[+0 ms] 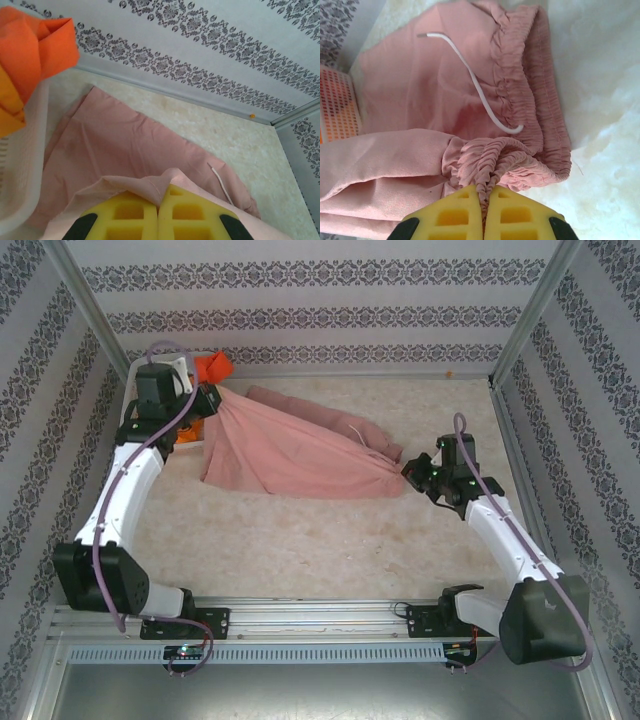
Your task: Fold and stack the shorts
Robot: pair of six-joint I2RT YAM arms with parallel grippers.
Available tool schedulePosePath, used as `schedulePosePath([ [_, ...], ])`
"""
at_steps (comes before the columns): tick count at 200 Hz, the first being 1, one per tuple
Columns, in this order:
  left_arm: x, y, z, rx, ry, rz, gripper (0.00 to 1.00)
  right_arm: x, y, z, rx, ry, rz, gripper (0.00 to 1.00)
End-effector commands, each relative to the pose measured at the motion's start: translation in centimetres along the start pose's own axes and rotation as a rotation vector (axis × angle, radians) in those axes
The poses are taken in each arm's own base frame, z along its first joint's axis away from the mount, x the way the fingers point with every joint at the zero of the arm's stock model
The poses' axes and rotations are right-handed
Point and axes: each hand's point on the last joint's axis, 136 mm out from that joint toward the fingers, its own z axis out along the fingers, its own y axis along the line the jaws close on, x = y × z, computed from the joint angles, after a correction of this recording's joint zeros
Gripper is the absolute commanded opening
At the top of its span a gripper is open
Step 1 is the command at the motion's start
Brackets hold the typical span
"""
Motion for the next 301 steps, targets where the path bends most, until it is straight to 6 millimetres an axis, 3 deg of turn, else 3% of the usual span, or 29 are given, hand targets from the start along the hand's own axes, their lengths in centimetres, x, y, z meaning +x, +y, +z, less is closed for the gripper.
schedulePosePath([
  [1, -2.9, -1.2, 1.0, 0.029, -0.074, 0.023, 0.00, -2.3, 0.5, -0.5, 0.008, -0.040, -0.014, 0.00],
  [119, -5.1, -0.3, 11.2, 0.051, 0.011, -0.044, 0.00, -9.3, 1.6, 4.2, 0.039, -0.049, 0.031, 0.00],
  [139, -5.1, 0.0, 13.4, 0.050, 0.037, -0.061, 0.00, -10.5, 1.6, 5.5, 0.050, -0.045, 0.048, 0.04],
  [160, -5.2, 0.8, 16.1, 0.043, 0.056, -0.082, 0.02, -12.1, 1.7, 6.7, 0.053, -0.052, 0.075, 0.15],
  [170, -5.3, 1.2, 17.6, 0.038, 0.063, -0.091, 0.14, -13.2, 2.0, 7.1, 0.045, -0.059, 0.096, 0.23],
  [186, -6.0, 1.4, 19.8, 0.050, 0.077, -0.091, 0.47, -15.0, 2.8, 6.9, -0.001, -0.076, 0.141, 0.60],
  [193, -6.5, 1.1, 20.2, 0.060, 0.080, -0.091, 0.60, -15.8, 3.4, 6.4, -0.027, -0.093, 0.159, 0.70],
  [206, -8.7, -0.5, 19.6, 0.101, 0.046, -0.075, 0.79, -16.9, 4.5, 4.8, -0.062, -0.142, 0.163, 0.80],
  [217, -10.8, -2.4, 17.6, 0.135, -0.003, -0.052, 0.90, -17.3, 5.6, 3.1, -0.084, -0.187, 0.144, 0.84],
  [232, -11.7, -4.0, 14.9, 0.139, -0.015, -0.031, 0.96, -16.8, 7.0, 1.1, -0.124, -0.223, 0.116, 0.88],
  [253, -8.8, -4.7, 13.2, 0.113, 0.074, -0.037, 1.00, -14.2, 8.9, 0.5, -0.169, -0.201, 0.062, 0.91],
  [285, -2.2, -6.8, 11.8, 0.189, 0.119, -0.080, 1.00, -7.4, 11.2, 4.0, -0.201, -0.033, -0.020, 0.93],
  [301, 1.5, -6.7, 11.6, 0.211, 0.113, -0.127, 1.00, -4.4, 11.3, 6.3, -0.192, 0.050, -0.043, 0.93],
])
